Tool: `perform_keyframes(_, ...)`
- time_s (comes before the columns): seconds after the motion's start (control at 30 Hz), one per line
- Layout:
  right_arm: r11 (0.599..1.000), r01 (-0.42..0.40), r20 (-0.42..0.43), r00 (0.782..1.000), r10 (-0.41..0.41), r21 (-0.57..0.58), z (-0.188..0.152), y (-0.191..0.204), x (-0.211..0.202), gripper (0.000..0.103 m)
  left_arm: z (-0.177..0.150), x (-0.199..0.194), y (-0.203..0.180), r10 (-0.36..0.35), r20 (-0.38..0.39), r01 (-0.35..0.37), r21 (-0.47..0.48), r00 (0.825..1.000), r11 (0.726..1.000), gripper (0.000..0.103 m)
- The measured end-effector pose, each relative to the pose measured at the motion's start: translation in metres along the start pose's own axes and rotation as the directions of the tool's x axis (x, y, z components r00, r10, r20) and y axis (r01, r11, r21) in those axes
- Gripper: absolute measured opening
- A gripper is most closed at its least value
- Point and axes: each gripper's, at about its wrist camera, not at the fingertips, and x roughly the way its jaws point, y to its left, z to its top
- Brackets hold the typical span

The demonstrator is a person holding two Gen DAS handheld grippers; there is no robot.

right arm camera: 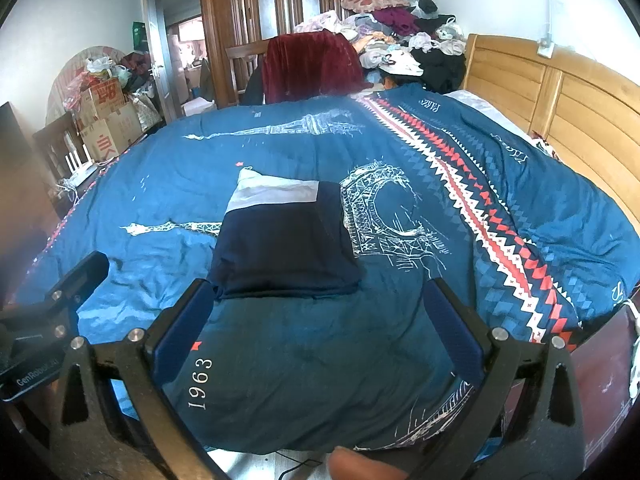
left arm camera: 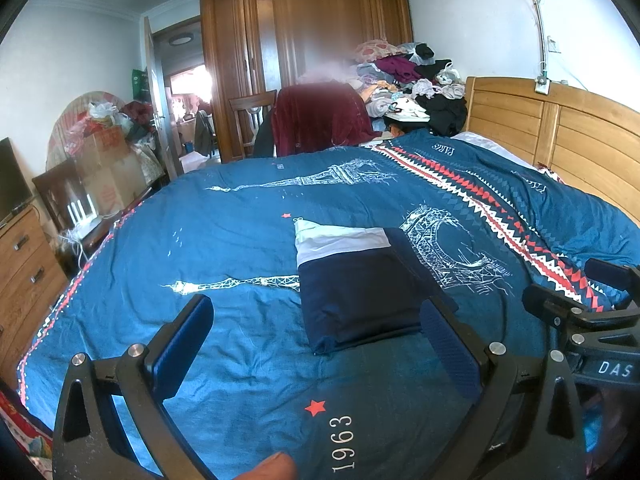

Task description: Fold large clothes

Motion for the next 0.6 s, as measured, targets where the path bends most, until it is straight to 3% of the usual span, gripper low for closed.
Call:
perform_keyframes(0.1, 1.000, 0.006, 0.035, 0.999, -0.006, -0.005, 0.005, 0.000, -0.008, 0.103, 0.000, -0.003, 0.001, -0.002, 0.017, 0.003, -0.008, 1.000, 1.000, 0.103)
perform_keyframes(0.2, 1.000, 0.011, 0.133, 0.991, -0.009, -0.011, 0.013, 0.002, -0.031, 0.103, 0.001, -0.014, 0.001, 0.001, 0.072, 0.001, -0.025, 0.997, 1.000, 0.103)
perform_keyframes(0.3, 0.999, 0.045, 0.273, 0.961, -0.039, -0.017, 0.022, 0.008, -0.063, 0.103, 0.004, -0.032, 0.002, 0.017, 0.156, -0.011, -0.038, 0.988, 0.999, 0.103)
perform_keyframes(0.37, 0.996, 0.090, 0.365, 0.928, -0.074, -0.027, 0.028, 0.014, -0.082, 0.103, 0.009, -0.041, 0.005, 0.037, 0.208, -0.028, -0.047, 0.977, 0.999, 0.103)
perform_keyframes(0.43, 0.990, 0.135, 0.470, 0.876, -0.105, -0.030, 0.033, 0.022, -0.103, 0.103, 0.012, -0.059, 0.008, 0.084, 0.295, -0.066, -0.072, 0.952, 0.995, 0.103)
perform_keyframes(0.47, 0.989, 0.142, 0.497, 0.861, -0.107, -0.033, 0.034, 0.022, -0.109, 0.103, 0.014, -0.065, 0.010, 0.100, 0.317, -0.078, -0.081, 0.943, 0.994, 0.103)
perform_keyframes(0.6, 0.988, 0.152, 0.606, 0.788, -0.108, -0.020, 0.038, 0.029, -0.132, 0.103, 0.018, -0.097, 0.020, 0.178, 0.451, -0.133, -0.131, 0.874, 0.982, 0.103)
